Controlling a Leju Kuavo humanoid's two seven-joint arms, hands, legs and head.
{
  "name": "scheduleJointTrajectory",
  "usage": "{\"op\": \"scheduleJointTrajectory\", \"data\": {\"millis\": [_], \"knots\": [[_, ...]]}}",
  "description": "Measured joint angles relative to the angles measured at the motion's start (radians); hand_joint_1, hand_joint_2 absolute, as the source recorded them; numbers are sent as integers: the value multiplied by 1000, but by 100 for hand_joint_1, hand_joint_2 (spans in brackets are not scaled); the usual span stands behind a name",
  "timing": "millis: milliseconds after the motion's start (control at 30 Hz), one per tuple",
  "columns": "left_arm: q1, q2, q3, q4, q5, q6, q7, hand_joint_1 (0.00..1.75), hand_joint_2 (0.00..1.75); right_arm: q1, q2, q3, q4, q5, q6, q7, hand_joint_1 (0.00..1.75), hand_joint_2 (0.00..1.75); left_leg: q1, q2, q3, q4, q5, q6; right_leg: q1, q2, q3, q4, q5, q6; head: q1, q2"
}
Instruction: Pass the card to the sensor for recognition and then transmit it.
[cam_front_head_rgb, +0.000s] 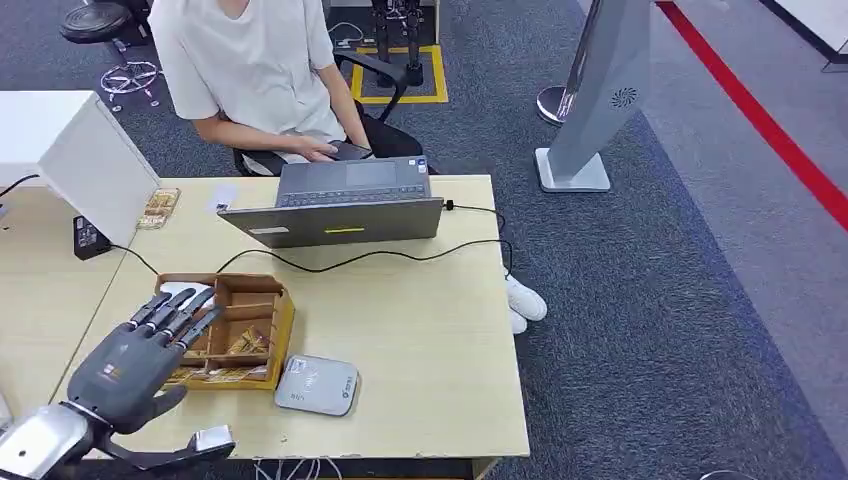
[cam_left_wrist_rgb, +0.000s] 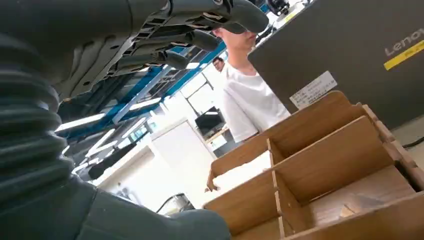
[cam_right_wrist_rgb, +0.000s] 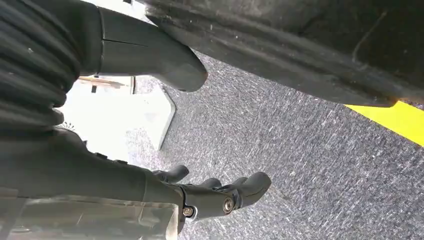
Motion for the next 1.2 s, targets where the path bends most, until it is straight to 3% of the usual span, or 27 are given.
{"op": "scheduleJointTrajectory", "data": {"millis": [300, 733, 1200], "knots": [[0, -40, -12, 37, -6, 8, 9, 0, 175, 0, 1, 0, 0, 3, 0, 3, 0, 175, 0, 0, 0, 0, 0, 0, 0, 0, 0, 0, 0, 0, 0, 0], [32, -148, -76, 109, -55, 72, 37, 0, 175, -1, 2, 0, -1, 5, -1, 13, 0, 175, 0, 0, 0, 0, 0, 0, 0, 0, 0, 0, 0, 0, 0, 0], [82, -232, -82, 164, -115, 152, 64, 0, 175, -1, 3, 1, -1, 2, -6, 15, 0, 175, 0, 0, 0, 0, 0, 0, 0, 0, 0, 0, 0, 0, 0, 0]]}}
